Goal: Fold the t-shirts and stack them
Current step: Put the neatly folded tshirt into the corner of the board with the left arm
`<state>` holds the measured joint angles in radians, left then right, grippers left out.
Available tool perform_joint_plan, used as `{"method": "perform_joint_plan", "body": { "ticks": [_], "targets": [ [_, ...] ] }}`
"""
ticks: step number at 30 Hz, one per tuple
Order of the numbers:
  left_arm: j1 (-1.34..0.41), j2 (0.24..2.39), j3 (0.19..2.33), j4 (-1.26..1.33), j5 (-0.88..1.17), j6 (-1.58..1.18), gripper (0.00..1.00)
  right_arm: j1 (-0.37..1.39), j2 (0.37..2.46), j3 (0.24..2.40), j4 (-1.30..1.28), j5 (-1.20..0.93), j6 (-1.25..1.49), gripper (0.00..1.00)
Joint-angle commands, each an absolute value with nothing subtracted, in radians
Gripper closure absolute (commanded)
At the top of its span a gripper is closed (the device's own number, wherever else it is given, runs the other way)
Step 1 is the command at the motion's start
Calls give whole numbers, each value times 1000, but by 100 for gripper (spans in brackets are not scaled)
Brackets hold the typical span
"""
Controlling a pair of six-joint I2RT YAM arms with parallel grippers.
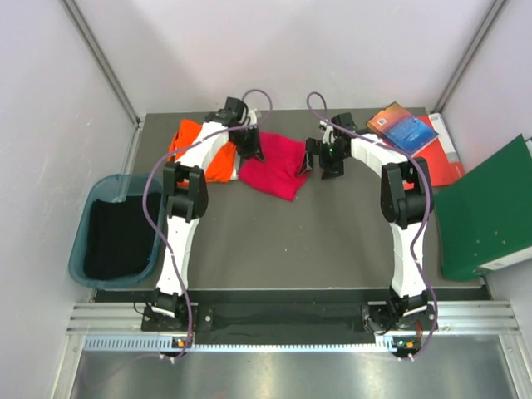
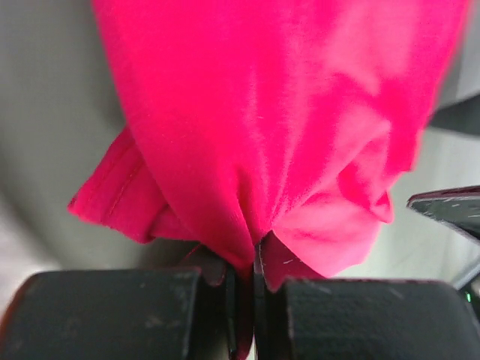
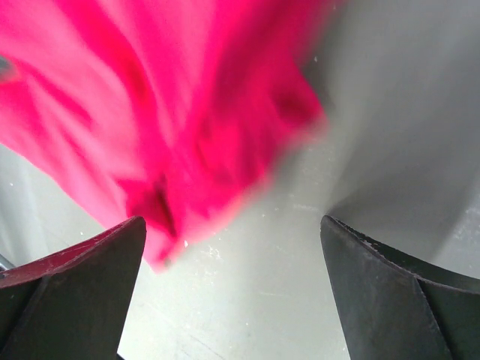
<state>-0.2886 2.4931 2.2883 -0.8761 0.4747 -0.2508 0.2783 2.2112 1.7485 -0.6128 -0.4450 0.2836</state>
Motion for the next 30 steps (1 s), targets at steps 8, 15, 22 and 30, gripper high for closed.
{"method": "perform_joint_plan", "body": {
  "ticks": [8, 15, 22, 30],
  "targets": [
    [-255, 2326, 2430, -882, 400, -261, 100, 278, 2154, 1723, -568, -414, 290, 0],
    [-120, 2270, 2480, -825, 494, -348, 100, 279, 2154, 1703, -558, -425, 298, 0],
    [-6, 2238, 2517, -746, 662, -403, 100, 285, 2163, 1706, -558, -434, 301, 0],
    [138, 2235, 2436, -831, 755, -457, 100, 290, 2181, 1733, -578, -439, 296, 0]
  ]
}}
